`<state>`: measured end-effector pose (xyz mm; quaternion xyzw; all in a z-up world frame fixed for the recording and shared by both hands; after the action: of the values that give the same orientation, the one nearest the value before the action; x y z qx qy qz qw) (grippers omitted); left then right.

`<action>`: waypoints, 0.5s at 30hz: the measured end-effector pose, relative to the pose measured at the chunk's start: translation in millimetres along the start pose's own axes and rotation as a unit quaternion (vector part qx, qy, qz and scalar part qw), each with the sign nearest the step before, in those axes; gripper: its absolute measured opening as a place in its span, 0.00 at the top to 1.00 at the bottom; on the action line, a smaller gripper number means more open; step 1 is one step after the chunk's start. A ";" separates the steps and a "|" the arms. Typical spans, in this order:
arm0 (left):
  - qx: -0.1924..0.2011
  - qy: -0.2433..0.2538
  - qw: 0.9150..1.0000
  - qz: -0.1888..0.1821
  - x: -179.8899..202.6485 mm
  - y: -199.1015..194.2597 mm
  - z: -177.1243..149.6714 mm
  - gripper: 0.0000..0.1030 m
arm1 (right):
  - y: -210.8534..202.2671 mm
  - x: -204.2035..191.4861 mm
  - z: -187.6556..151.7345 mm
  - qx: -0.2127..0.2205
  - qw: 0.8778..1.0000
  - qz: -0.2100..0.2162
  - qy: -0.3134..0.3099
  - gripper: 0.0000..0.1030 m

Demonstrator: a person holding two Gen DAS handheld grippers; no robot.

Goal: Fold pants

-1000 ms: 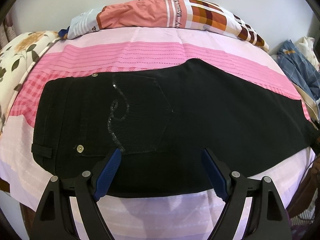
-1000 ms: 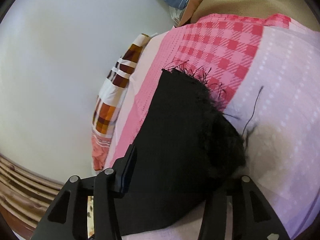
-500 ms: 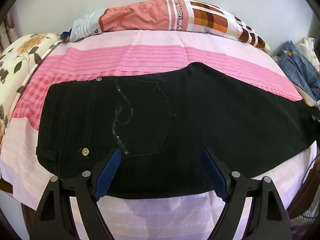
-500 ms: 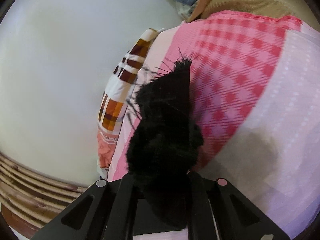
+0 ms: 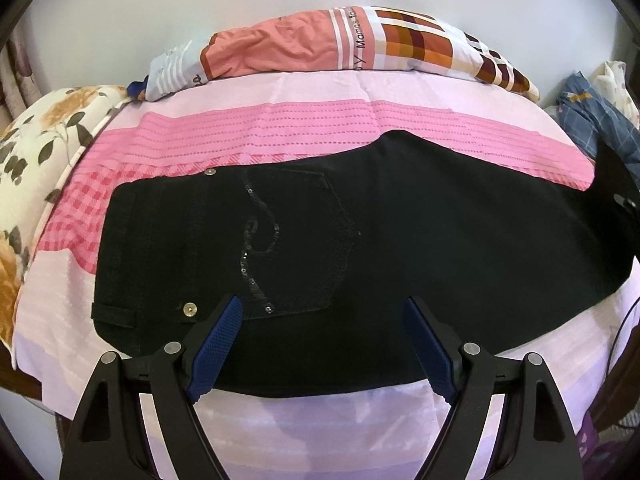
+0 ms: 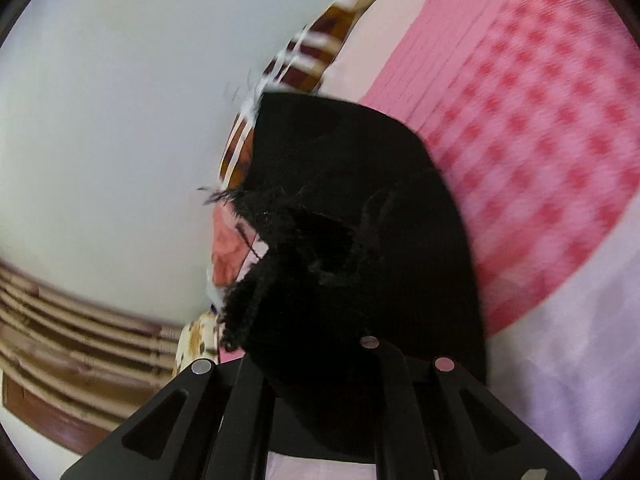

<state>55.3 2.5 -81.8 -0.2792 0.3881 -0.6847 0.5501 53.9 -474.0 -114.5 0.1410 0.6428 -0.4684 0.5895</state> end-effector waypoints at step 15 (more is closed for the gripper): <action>0.003 0.015 0.999 0.036 -3.9 -3.5 -5.0 0.20 | 92.2 -51.2 -61.0 -0.102 0.994 0.025 -0.030 0.92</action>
<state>50.3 7.7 -81.4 -0.2533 0.4036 -0.6697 0.5695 97.0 -360.1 -117.3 0.0825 0.6656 -0.3898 0.6310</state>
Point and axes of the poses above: each gripper's, at about its wrist camera, not at the fingertips, and y roughly the way its jaws point, x to its right, z to its top, the point moved 2 cm from there along y, roughly the way its jaws point, and after that the axes turned 4 degrees about y, right-handed, at the moved point
